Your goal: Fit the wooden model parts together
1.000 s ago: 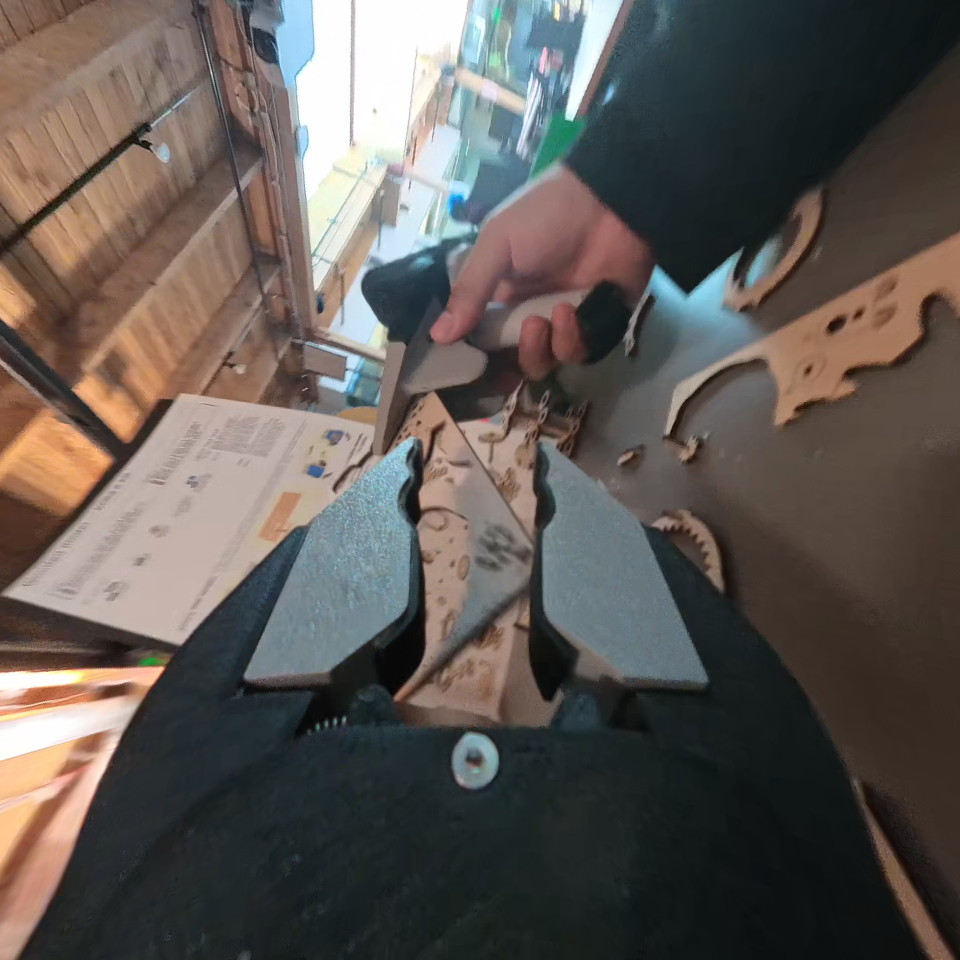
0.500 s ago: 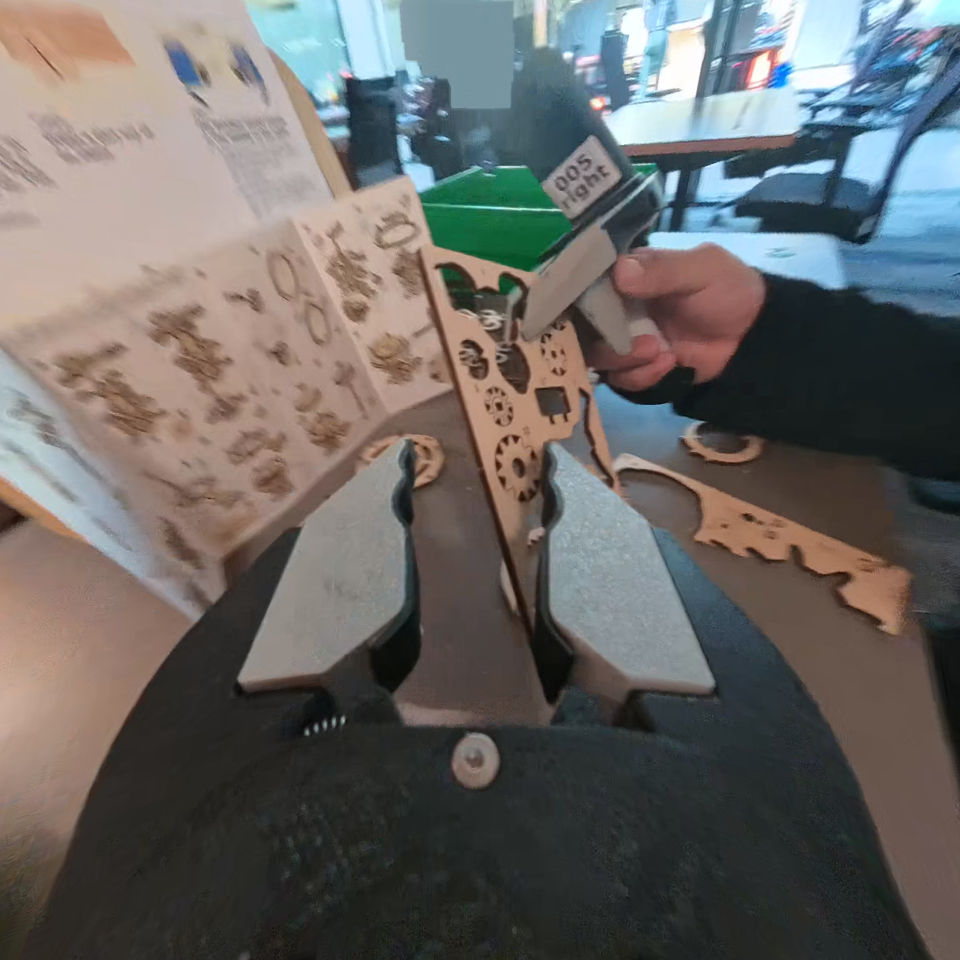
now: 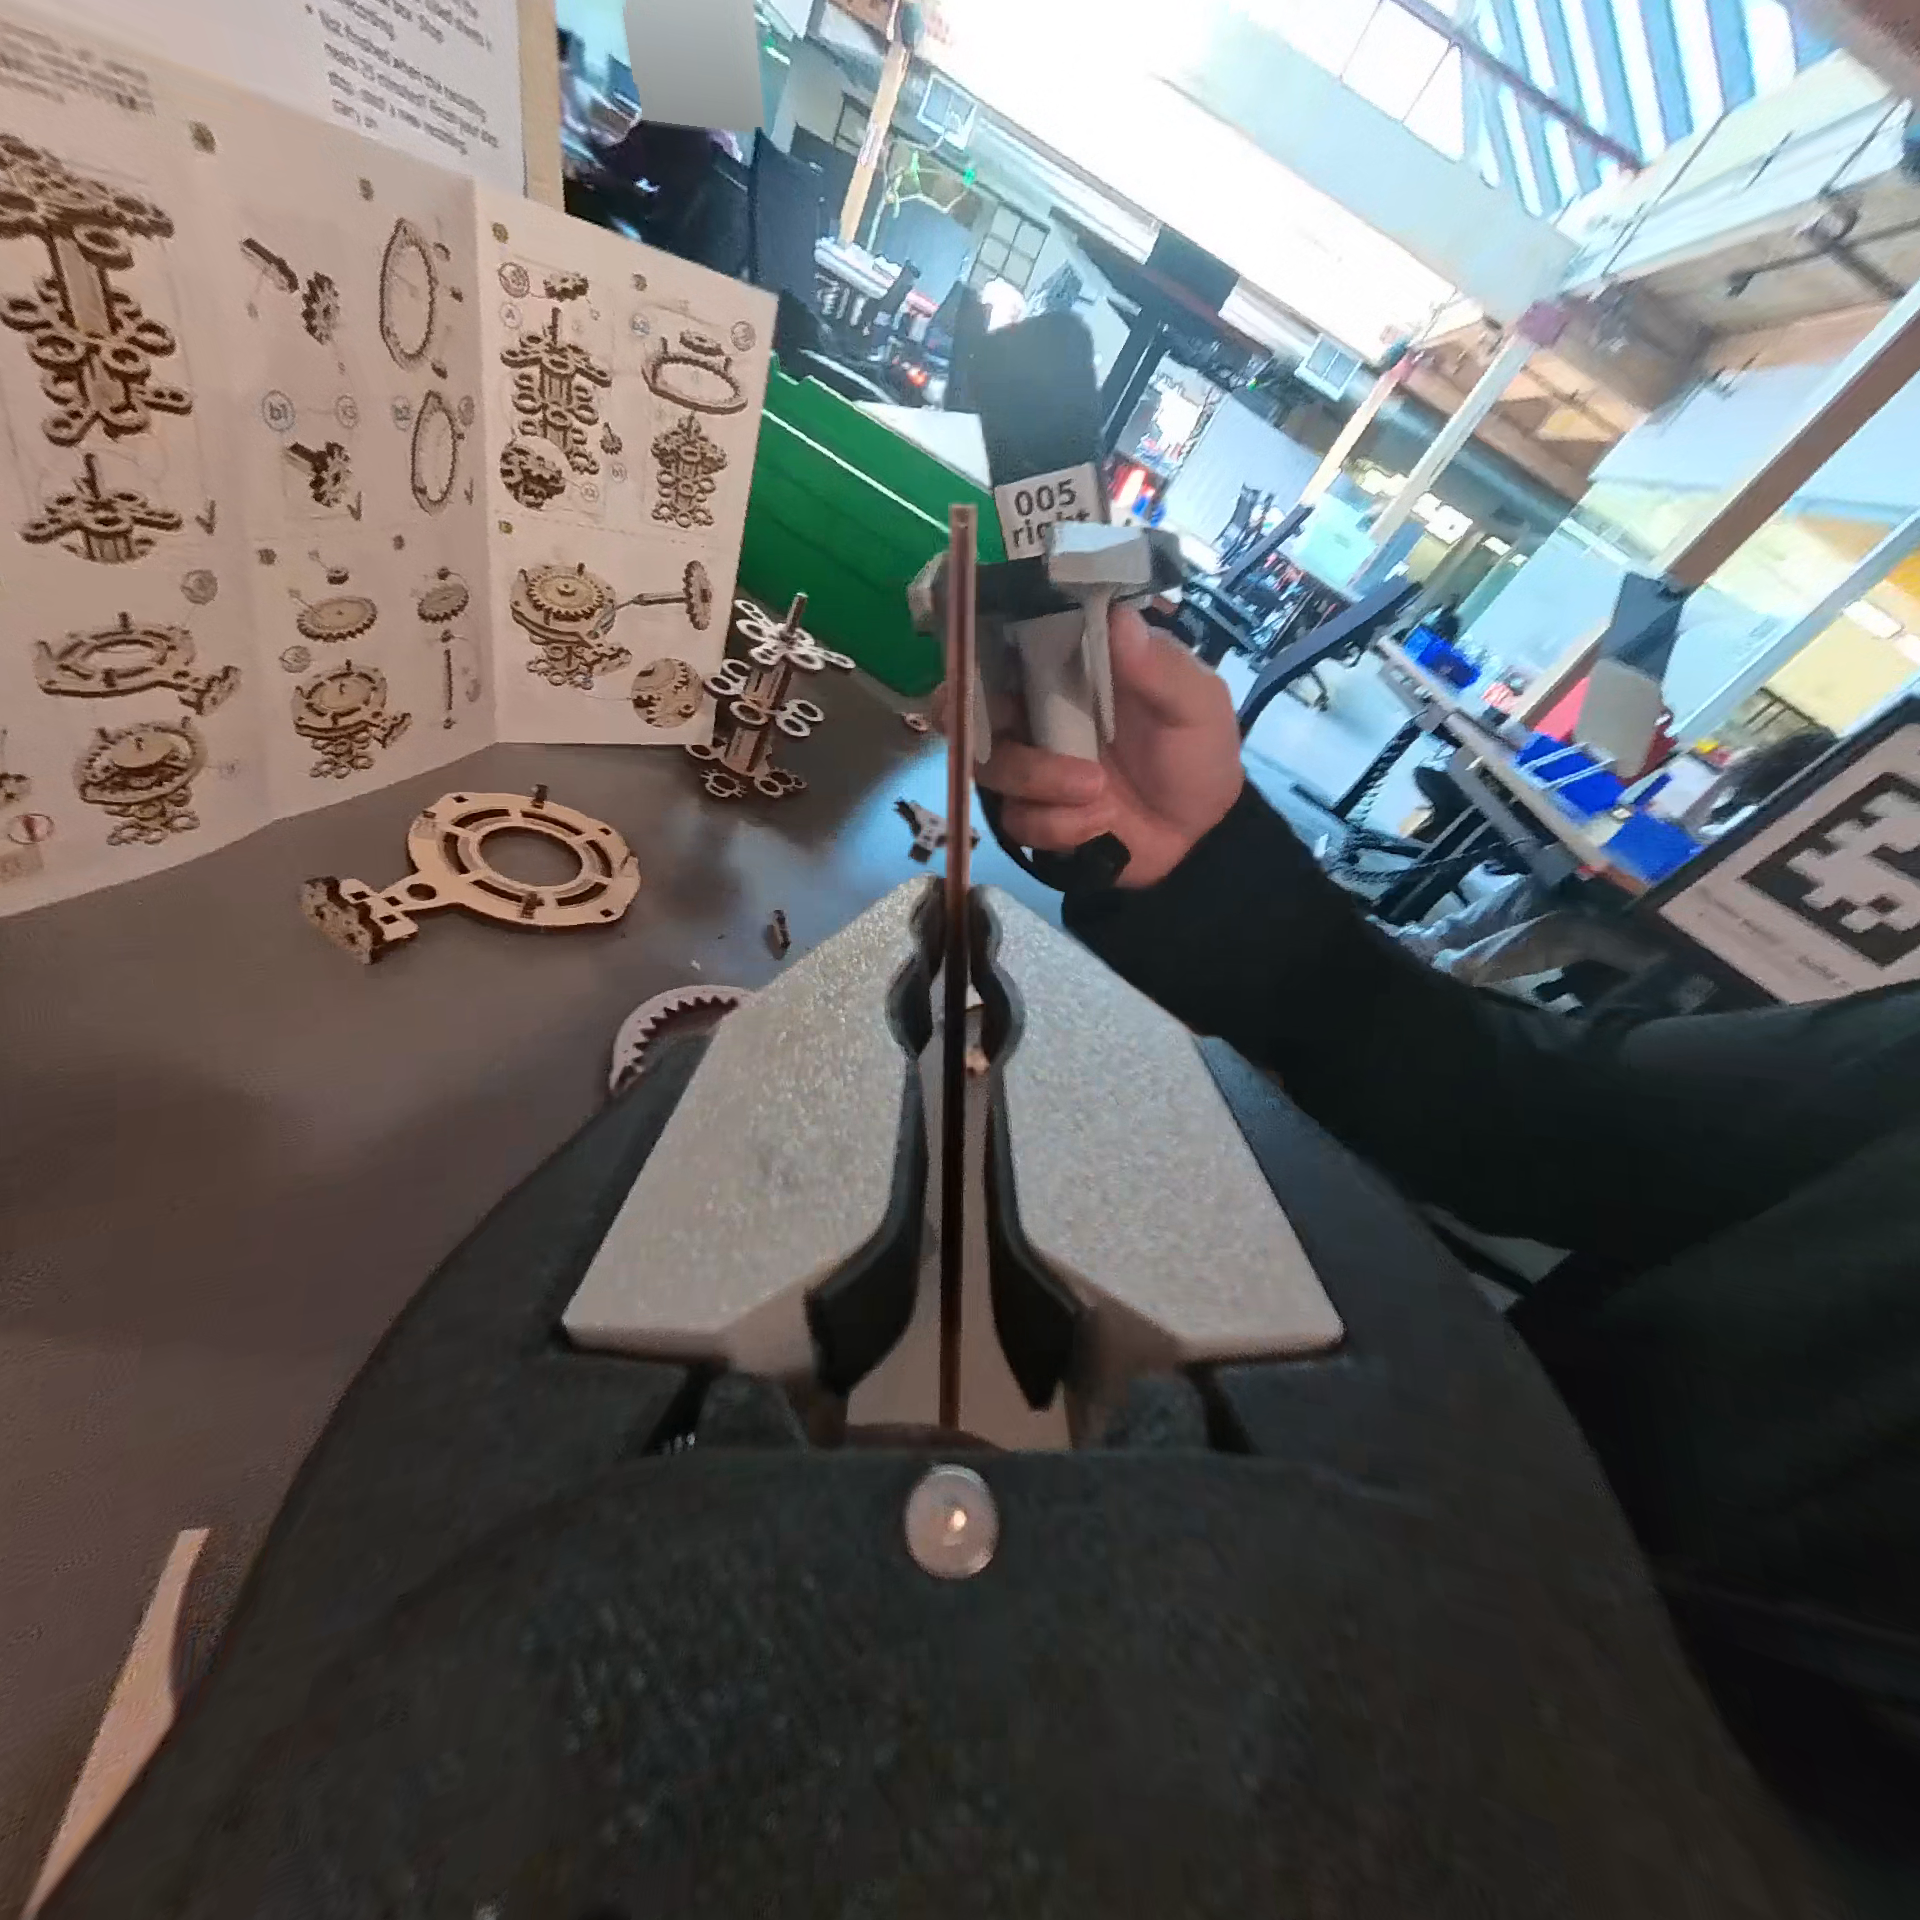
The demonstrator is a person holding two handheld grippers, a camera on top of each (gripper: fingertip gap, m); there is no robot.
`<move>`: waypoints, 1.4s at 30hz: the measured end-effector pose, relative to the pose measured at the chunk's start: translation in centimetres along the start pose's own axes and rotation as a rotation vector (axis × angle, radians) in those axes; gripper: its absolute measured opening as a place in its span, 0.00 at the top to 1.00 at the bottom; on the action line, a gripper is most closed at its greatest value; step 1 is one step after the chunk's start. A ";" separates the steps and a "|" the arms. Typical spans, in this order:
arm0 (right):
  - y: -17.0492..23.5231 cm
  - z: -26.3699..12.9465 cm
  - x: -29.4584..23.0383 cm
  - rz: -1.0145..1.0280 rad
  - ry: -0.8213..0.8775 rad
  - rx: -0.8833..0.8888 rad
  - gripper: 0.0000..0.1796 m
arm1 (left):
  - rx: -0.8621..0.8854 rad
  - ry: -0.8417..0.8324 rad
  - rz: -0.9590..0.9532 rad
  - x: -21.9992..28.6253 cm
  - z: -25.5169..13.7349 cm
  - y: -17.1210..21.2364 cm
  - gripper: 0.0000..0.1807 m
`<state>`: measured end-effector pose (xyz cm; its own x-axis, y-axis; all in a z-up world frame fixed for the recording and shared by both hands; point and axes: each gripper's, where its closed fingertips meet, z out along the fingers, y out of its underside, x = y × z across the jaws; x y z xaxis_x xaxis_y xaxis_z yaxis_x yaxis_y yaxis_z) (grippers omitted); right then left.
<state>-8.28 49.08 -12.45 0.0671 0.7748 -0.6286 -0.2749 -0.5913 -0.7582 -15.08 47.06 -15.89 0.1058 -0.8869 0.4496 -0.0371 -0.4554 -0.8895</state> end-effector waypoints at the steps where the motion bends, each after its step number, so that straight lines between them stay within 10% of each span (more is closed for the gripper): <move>1: 0.1 0.0 0.1 0.000 0.007 -0.006 0.87 | 0.009 0.017 -0.021 0.1 -0.1 -0.1 1.00; 16: 2.5 1.3 0.3 -0.037 0.027 -0.137 1.00 | -0.001 0.057 -0.079 0.0 -0.2 0.2 1.00; 20: 3.8 1.7 0.3 -0.021 0.025 -0.219 1.00 | -0.093 0.038 -0.001 0.5 0.2 1.2 0.82; 42: 8.7 4.0 -0.5 0.084 -0.075 -0.424 1.00 | -0.311 0.138 0.106 1.9 -0.3 4.8 0.92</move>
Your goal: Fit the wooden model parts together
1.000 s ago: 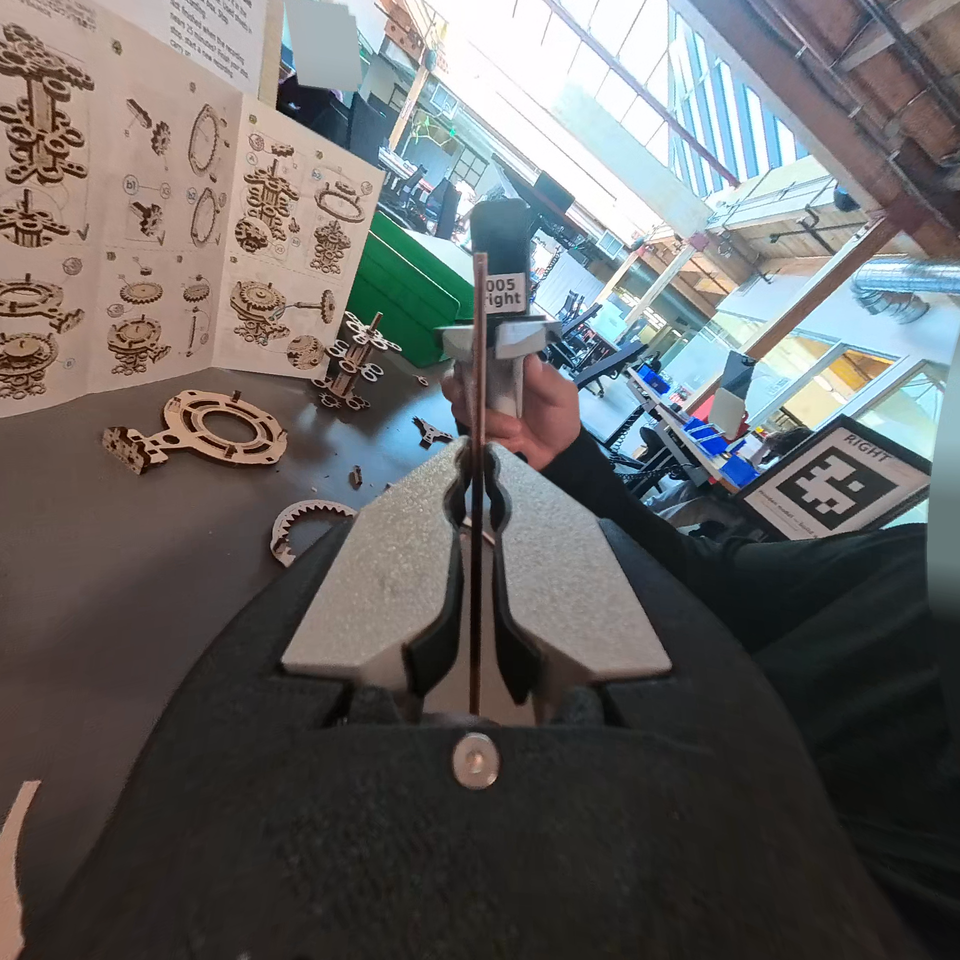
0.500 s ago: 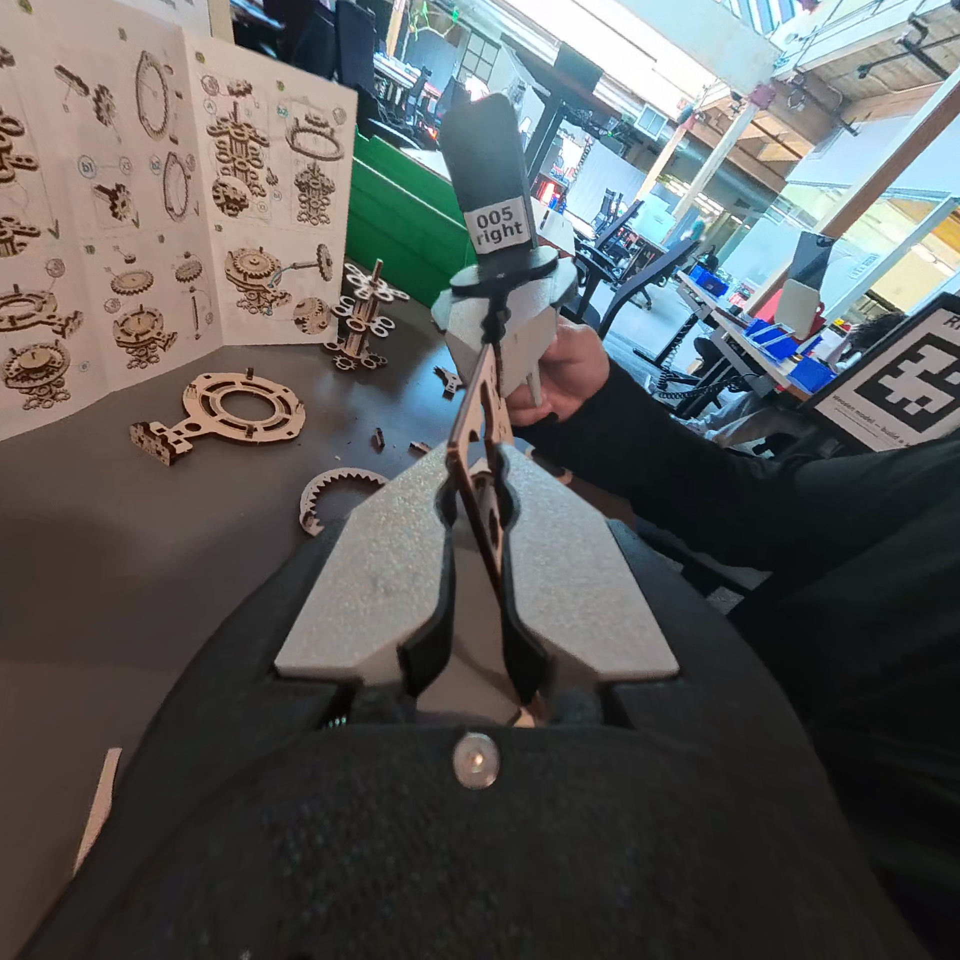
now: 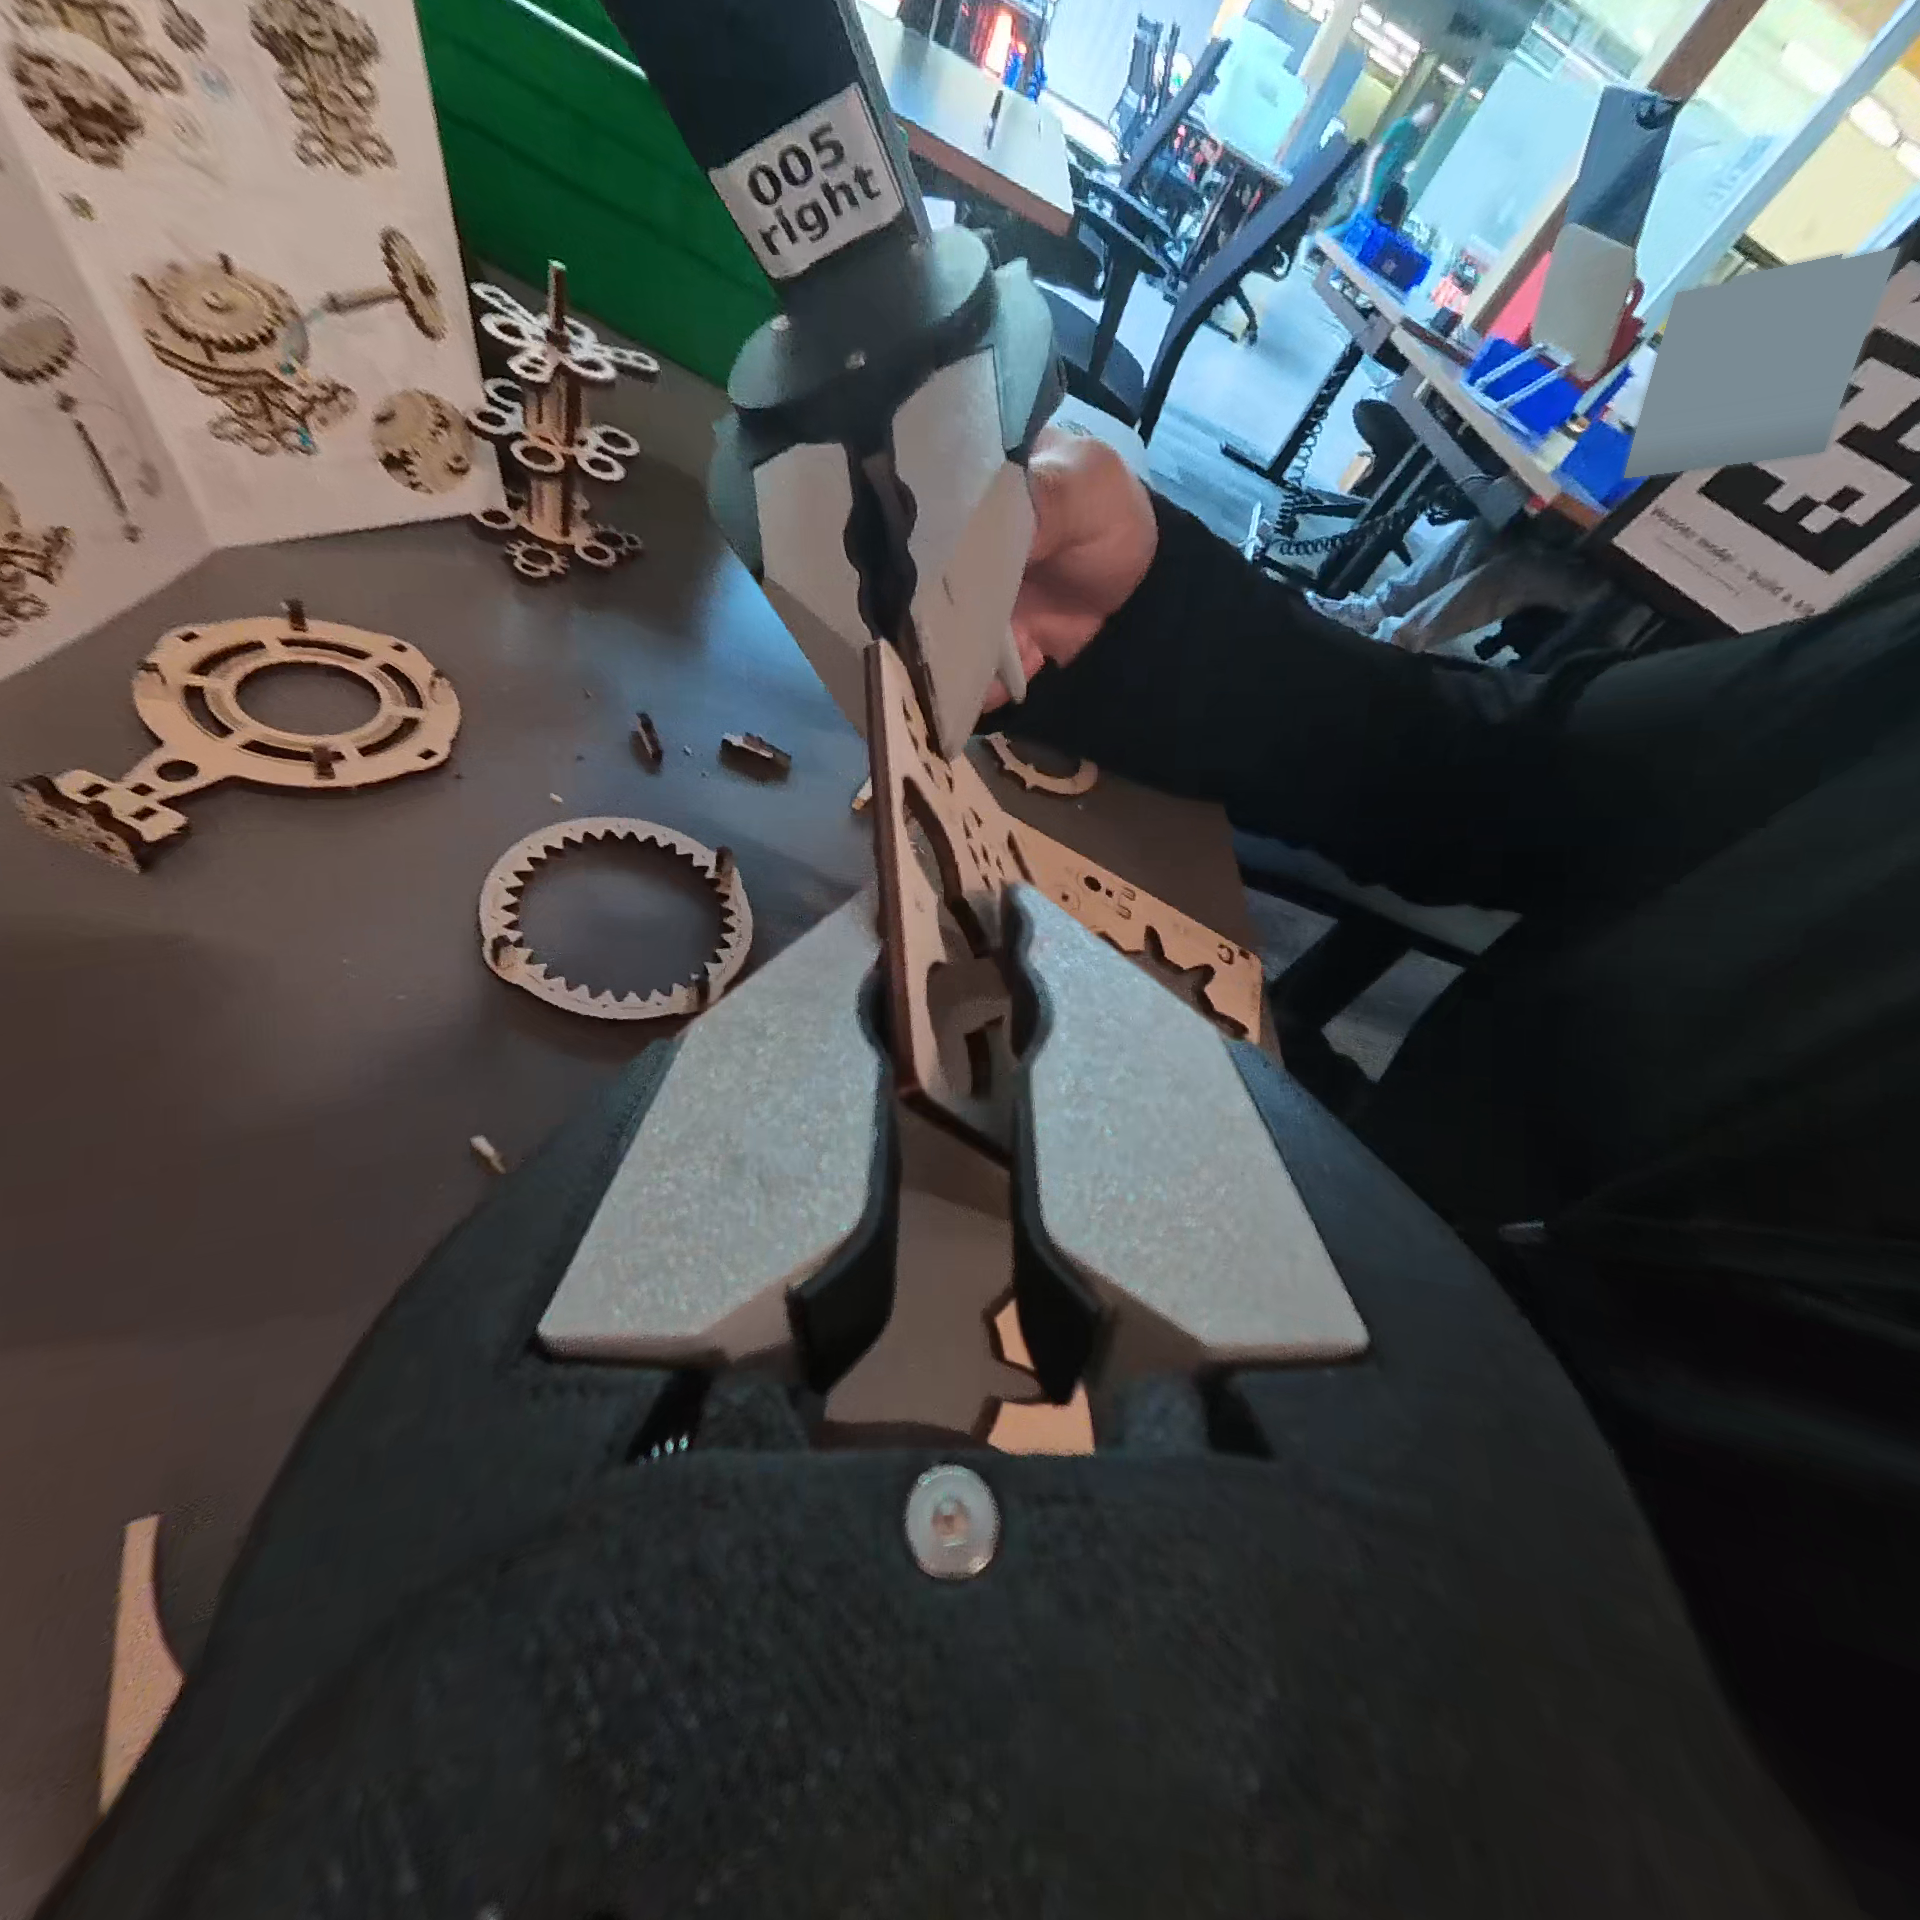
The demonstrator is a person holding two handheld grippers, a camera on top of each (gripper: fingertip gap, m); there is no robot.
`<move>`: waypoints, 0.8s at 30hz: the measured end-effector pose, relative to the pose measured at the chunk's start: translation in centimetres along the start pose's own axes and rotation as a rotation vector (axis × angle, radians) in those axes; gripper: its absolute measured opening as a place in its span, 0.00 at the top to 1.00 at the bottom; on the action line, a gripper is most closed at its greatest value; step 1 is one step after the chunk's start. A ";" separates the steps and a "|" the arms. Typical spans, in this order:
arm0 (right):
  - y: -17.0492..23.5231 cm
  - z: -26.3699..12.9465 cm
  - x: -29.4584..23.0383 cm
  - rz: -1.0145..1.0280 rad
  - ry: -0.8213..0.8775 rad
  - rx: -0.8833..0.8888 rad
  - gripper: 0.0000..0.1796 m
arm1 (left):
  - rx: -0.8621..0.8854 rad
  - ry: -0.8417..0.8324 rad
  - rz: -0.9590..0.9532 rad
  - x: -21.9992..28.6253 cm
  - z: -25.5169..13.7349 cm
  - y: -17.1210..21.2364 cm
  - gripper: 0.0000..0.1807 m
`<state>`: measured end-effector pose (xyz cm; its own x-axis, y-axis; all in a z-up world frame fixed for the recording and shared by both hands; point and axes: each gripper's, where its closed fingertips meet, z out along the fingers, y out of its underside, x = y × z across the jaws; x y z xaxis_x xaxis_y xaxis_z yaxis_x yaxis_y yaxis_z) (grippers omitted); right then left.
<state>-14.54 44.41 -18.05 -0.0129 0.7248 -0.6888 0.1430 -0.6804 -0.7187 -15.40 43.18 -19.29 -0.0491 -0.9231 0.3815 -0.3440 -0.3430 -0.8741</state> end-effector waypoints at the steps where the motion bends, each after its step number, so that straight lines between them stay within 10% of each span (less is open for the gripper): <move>1: 0.0 0.0 0.0 0.001 -0.003 0.003 1.00 | 0.002 0.009 -0.010 0.0 0.0 0.0 0.93; 24: -0.5 -0.5 0.5 -0.013 0.032 0.039 0.97 | 0.095 0.053 -0.089 -0.6 -1.1 -1.1 0.98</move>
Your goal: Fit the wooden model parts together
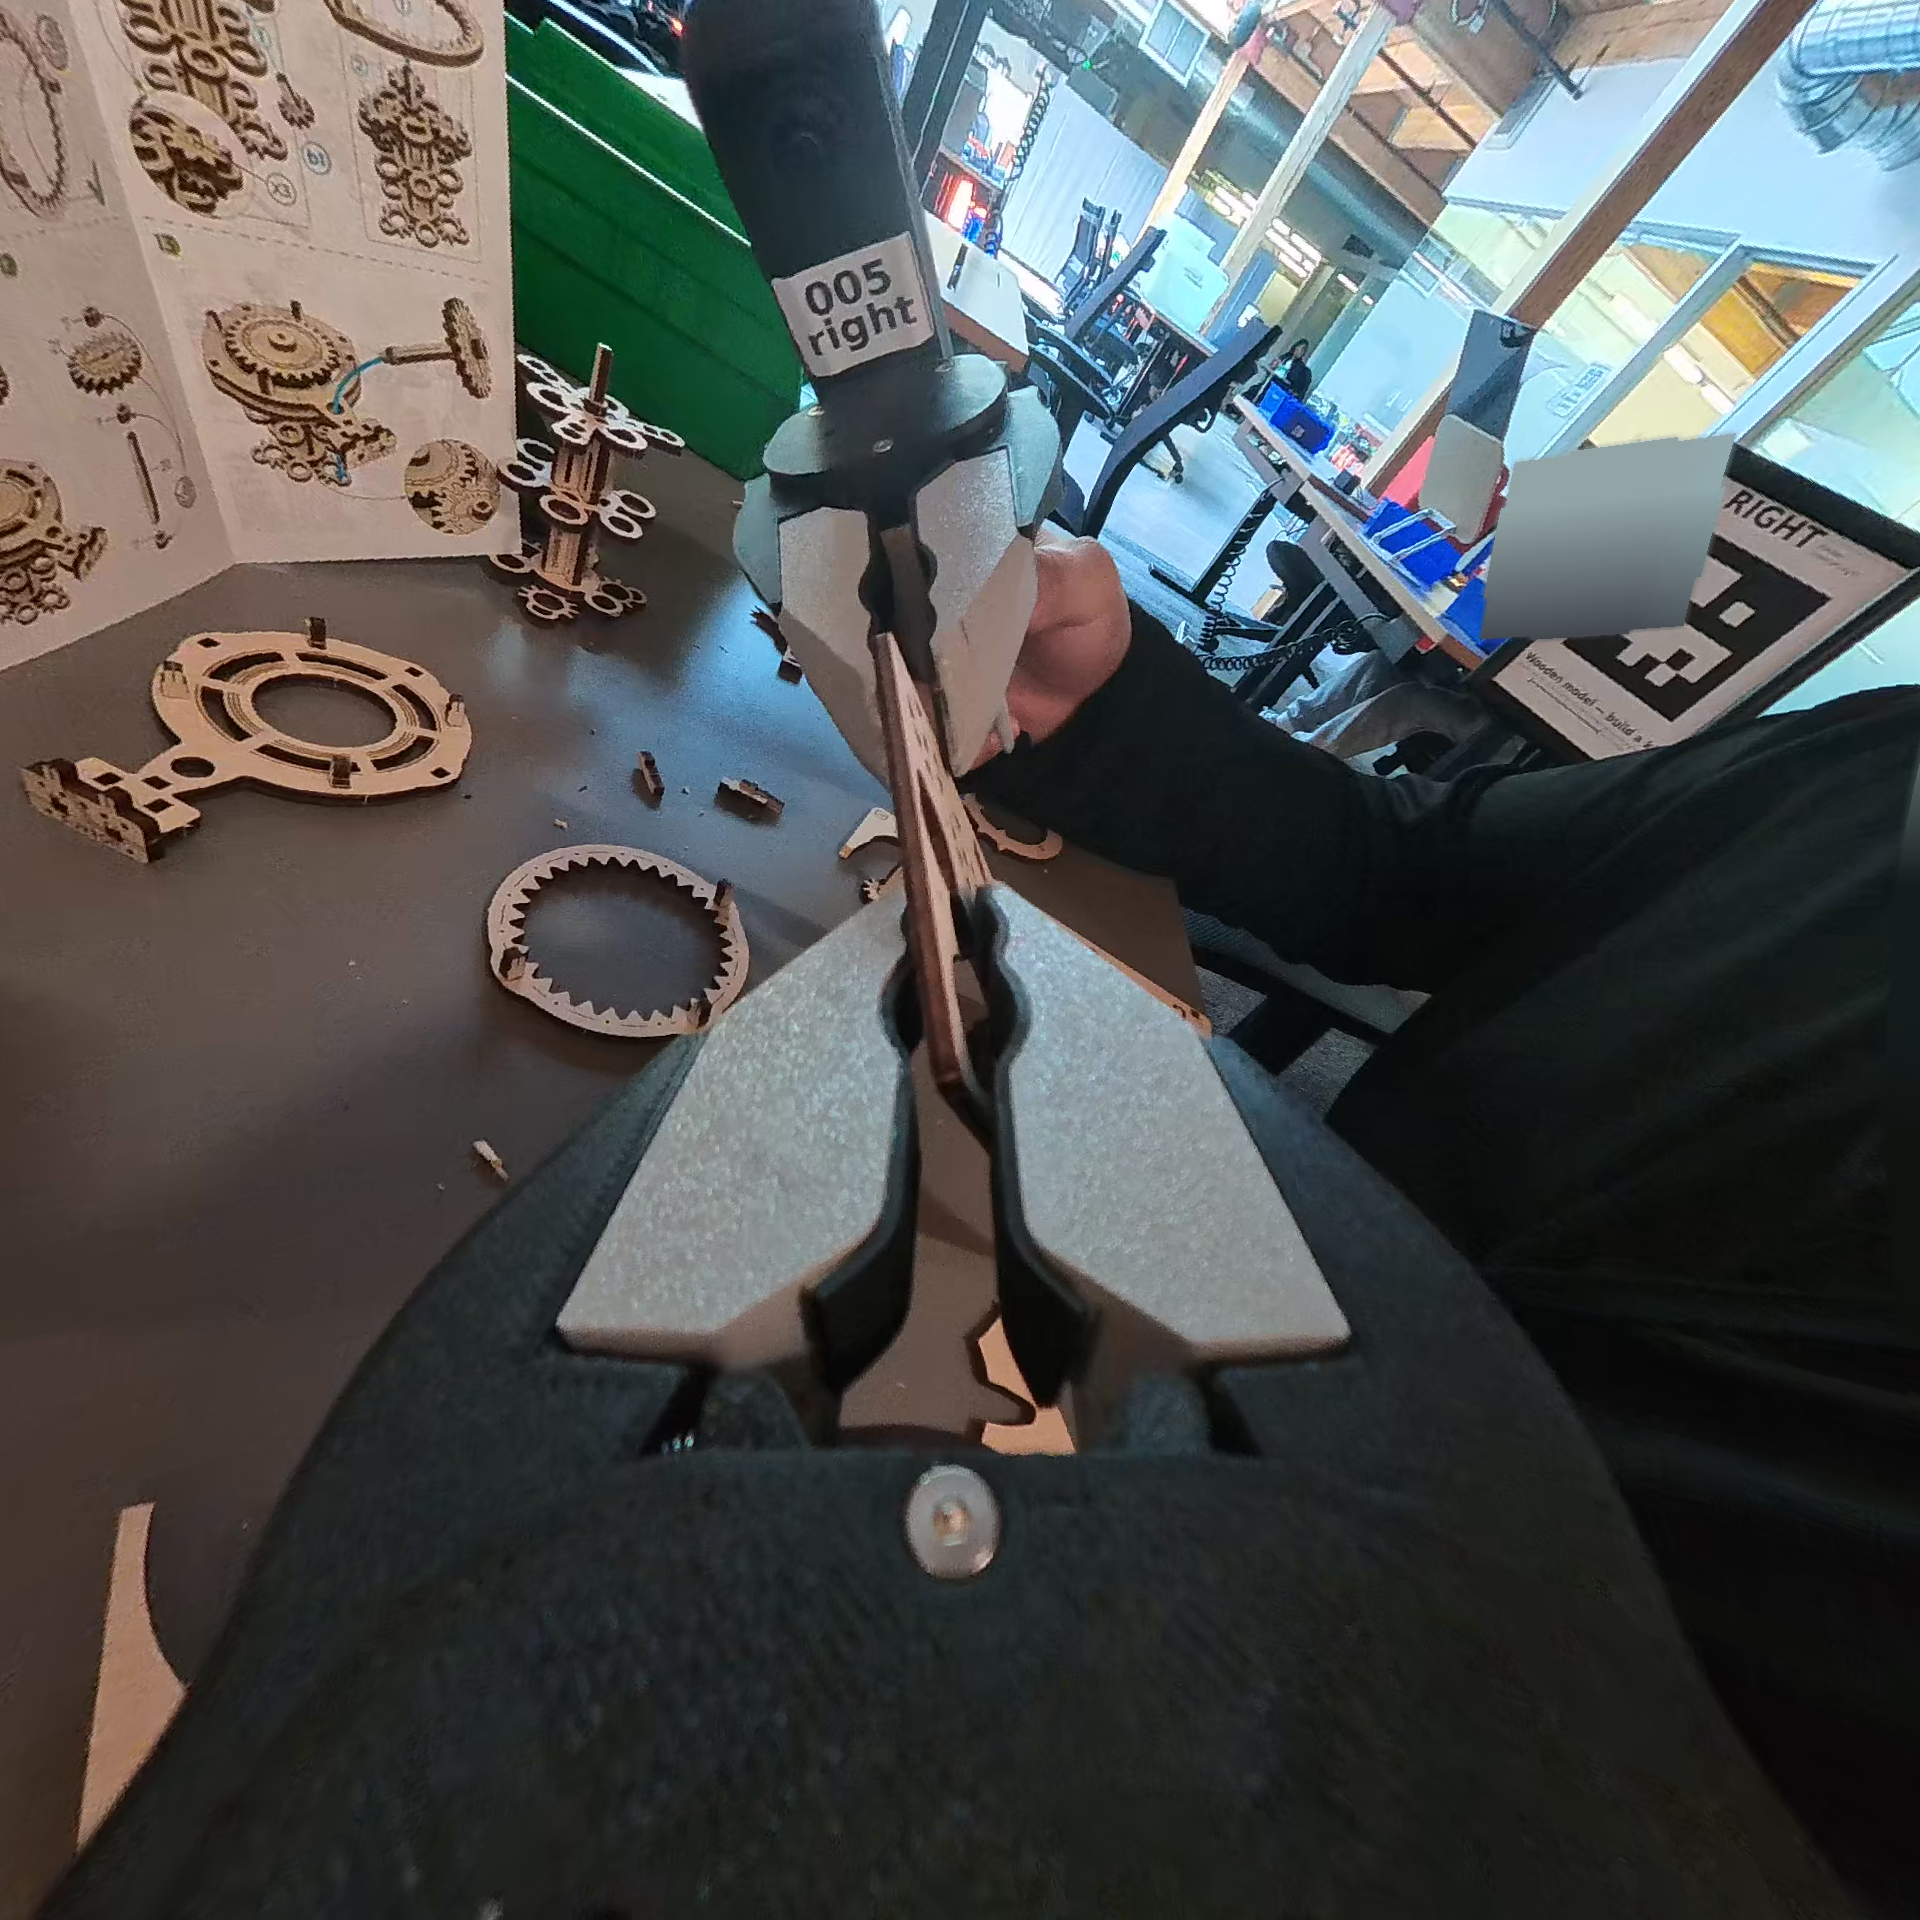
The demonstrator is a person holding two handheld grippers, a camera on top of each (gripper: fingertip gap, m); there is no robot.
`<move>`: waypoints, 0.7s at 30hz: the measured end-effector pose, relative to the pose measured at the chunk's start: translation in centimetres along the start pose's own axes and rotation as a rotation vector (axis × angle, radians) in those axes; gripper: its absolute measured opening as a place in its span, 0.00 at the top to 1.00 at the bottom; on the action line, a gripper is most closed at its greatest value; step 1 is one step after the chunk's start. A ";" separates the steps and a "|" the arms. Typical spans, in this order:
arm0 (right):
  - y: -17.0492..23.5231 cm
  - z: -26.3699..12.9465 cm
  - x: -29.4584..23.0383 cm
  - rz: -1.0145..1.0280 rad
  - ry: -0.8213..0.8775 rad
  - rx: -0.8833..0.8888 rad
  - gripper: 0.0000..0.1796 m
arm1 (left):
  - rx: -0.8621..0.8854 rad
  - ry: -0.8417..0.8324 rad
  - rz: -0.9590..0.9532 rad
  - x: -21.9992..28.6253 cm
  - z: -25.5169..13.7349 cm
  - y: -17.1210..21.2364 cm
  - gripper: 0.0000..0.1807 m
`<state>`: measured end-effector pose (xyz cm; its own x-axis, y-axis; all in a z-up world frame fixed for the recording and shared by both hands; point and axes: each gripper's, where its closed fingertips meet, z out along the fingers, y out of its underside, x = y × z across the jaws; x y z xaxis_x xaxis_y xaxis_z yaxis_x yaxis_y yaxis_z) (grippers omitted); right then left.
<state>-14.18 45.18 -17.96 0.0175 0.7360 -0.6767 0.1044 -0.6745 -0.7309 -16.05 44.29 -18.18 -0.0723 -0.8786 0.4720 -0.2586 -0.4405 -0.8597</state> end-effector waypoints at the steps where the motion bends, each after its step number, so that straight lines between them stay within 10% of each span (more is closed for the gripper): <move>1: 0.0 0.0 0.0 -0.002 -0.001 0.001 0.98 | -0.003 -0.002 0.000 0.0 0.0 0.1 0.98; 21: -0.1 -0.1 -0.2 0.003 -0.007 0.010 0.97 | -0.009 -0.011 0.007 -0.1 0.2 0.2 0.98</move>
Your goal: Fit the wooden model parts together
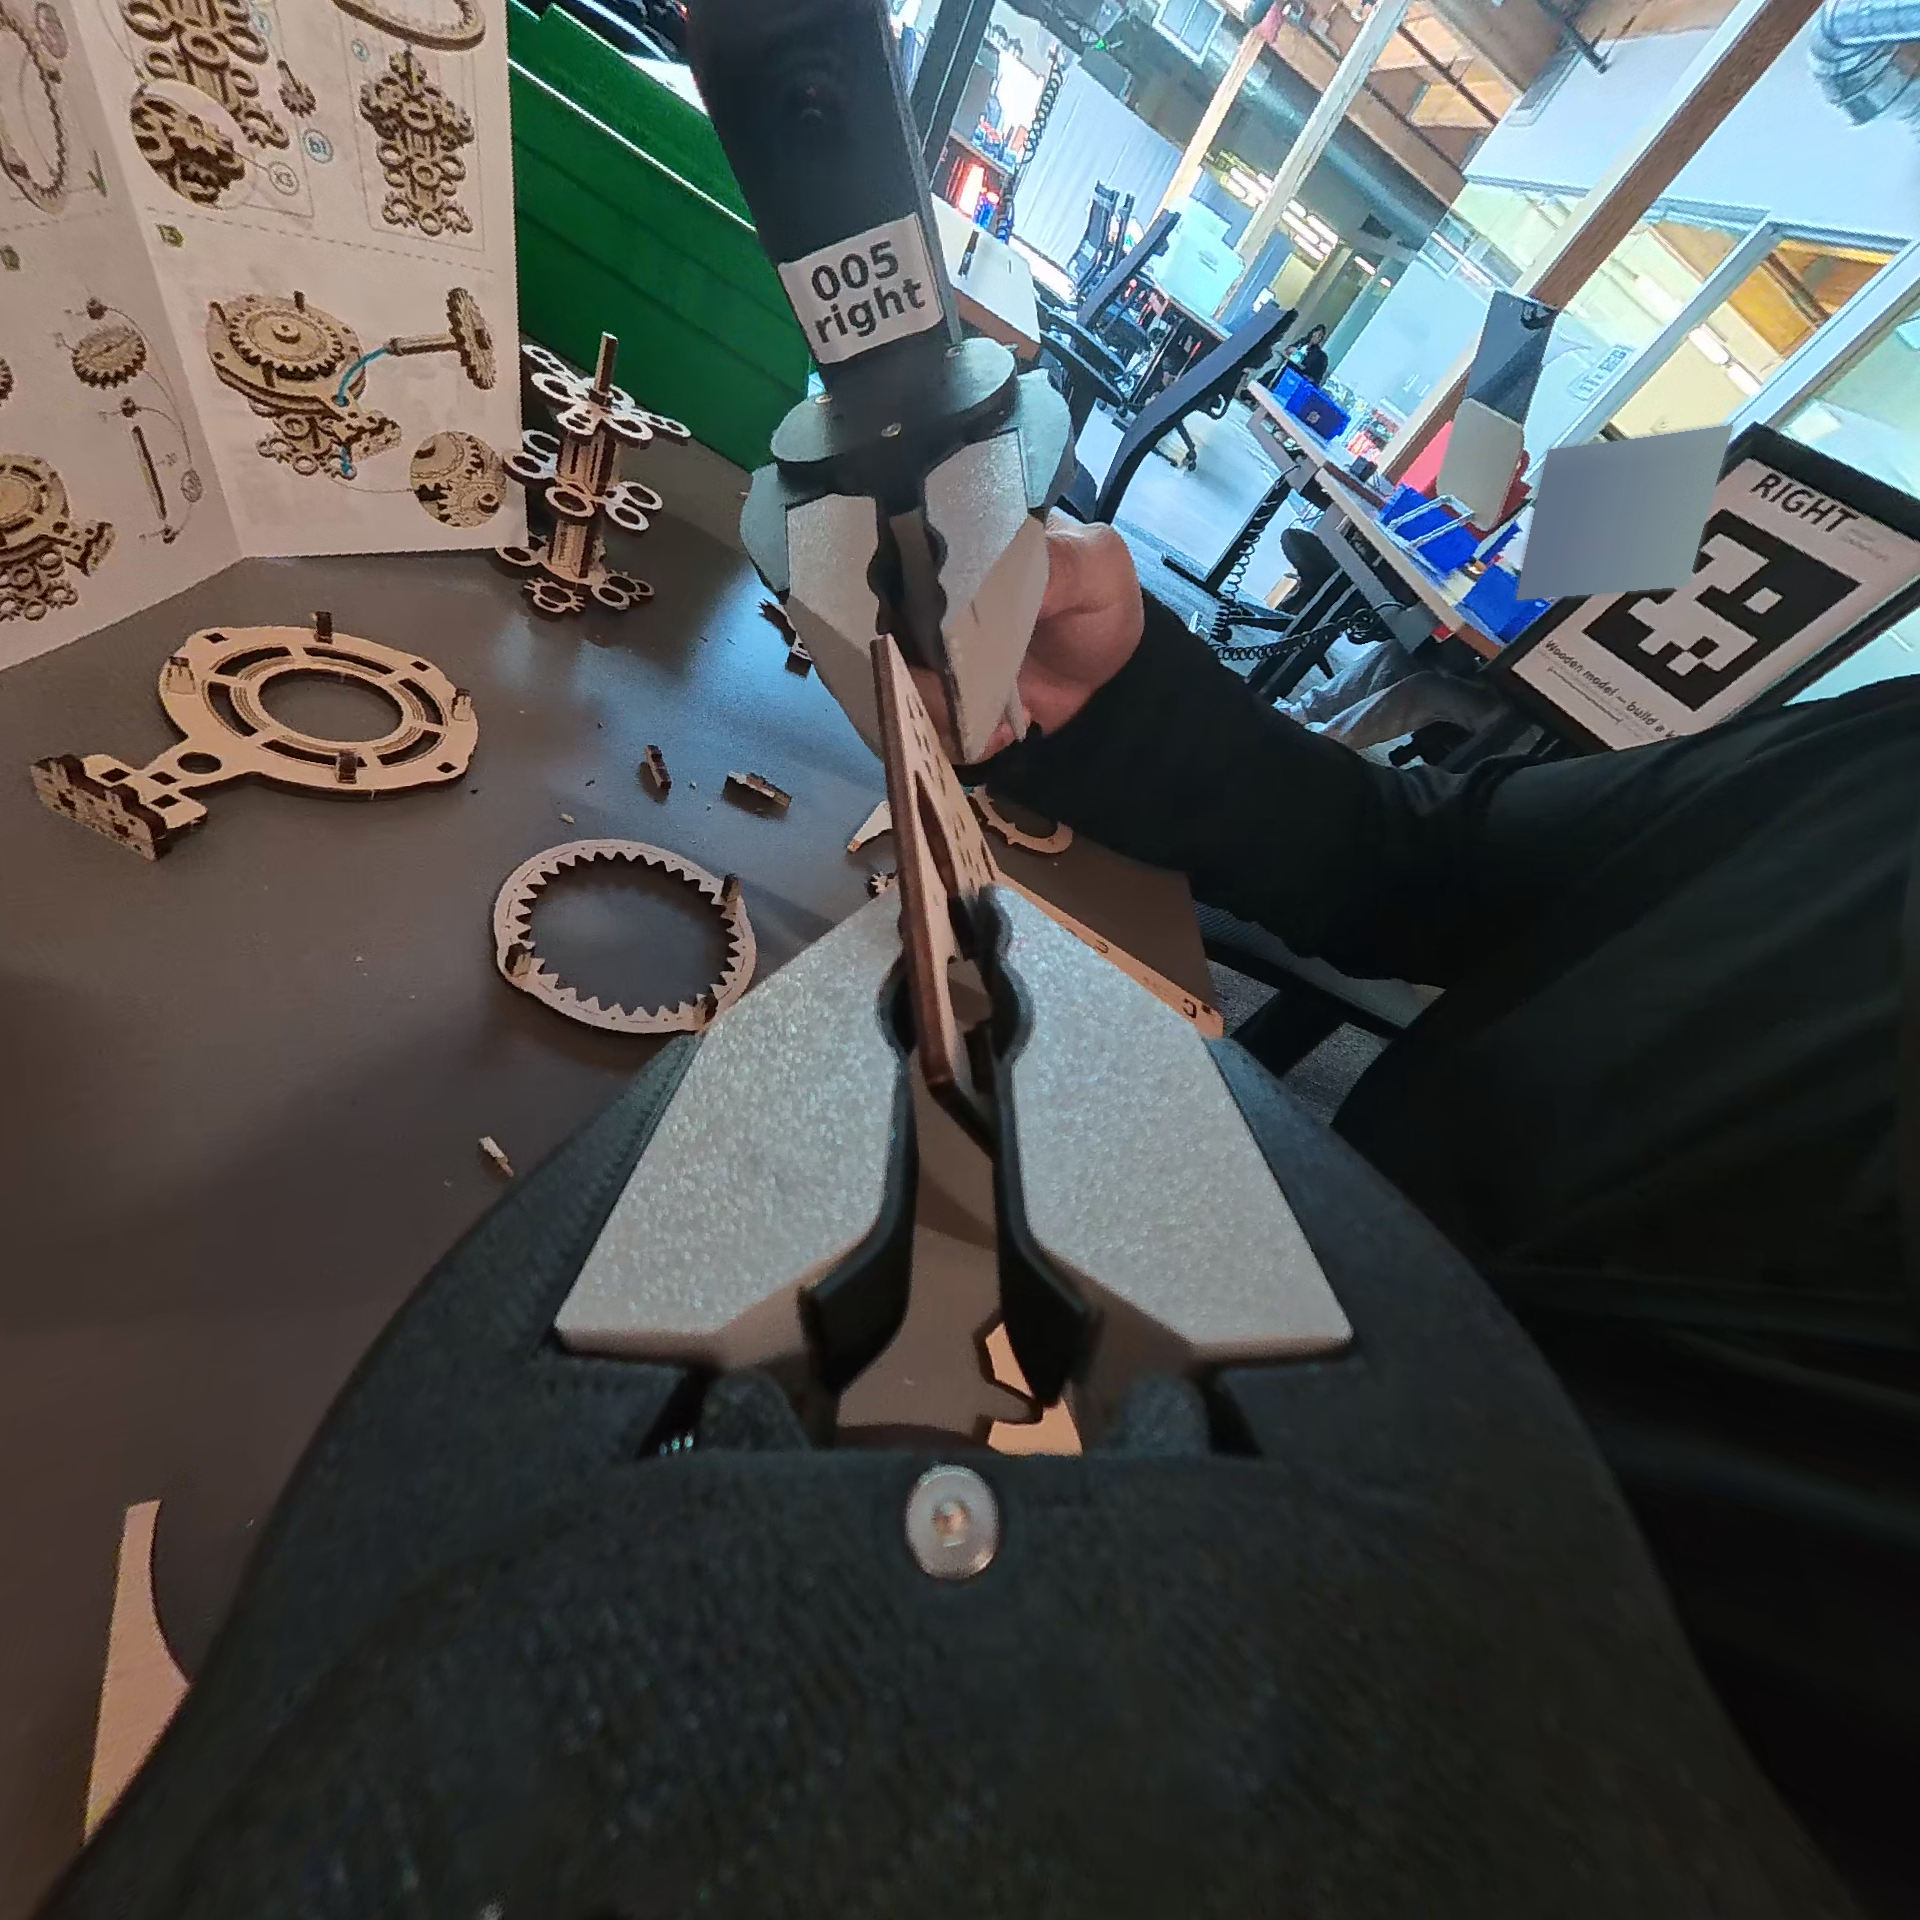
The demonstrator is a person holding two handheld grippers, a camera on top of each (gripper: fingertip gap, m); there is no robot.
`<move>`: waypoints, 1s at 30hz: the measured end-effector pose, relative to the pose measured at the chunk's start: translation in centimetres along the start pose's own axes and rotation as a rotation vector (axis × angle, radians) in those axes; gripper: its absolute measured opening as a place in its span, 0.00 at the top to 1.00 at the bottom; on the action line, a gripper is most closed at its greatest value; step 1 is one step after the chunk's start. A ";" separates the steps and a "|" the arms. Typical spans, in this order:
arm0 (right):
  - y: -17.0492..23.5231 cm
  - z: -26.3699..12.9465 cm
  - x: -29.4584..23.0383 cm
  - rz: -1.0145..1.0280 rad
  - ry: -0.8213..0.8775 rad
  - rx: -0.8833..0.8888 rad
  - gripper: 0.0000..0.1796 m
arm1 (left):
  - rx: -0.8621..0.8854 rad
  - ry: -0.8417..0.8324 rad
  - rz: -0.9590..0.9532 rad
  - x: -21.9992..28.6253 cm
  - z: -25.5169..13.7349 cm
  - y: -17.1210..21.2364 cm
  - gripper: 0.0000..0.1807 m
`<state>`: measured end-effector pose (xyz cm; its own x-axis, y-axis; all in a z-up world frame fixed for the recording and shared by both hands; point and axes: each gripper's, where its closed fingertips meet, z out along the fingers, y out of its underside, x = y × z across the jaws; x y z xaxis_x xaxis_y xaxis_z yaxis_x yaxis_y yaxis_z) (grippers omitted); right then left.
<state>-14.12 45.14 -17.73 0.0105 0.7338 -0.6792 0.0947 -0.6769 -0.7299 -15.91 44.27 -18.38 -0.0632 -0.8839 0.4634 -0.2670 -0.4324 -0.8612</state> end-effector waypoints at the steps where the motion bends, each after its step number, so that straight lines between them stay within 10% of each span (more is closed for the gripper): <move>1: 0.0 0.1 0.0 0.000 -0.002 -0.001 0.97 | 0.000 0.001 0.001 0.0 0.0 0.0 0.98; 30: 0.3 0.6 -0.2 -0.017 -0.005 -0.018 1.00 | -0.017 -0.013 0.032 0.3 -0.2 0.0 0.97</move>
<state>-14.66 44.73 -17.83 0.0039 0.7447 -0.6674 0.1129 -0.6635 -0.7396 -16.12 44.07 -18.25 -0.0593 -0.8995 0.4329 -0.2811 -0.4011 -0.8718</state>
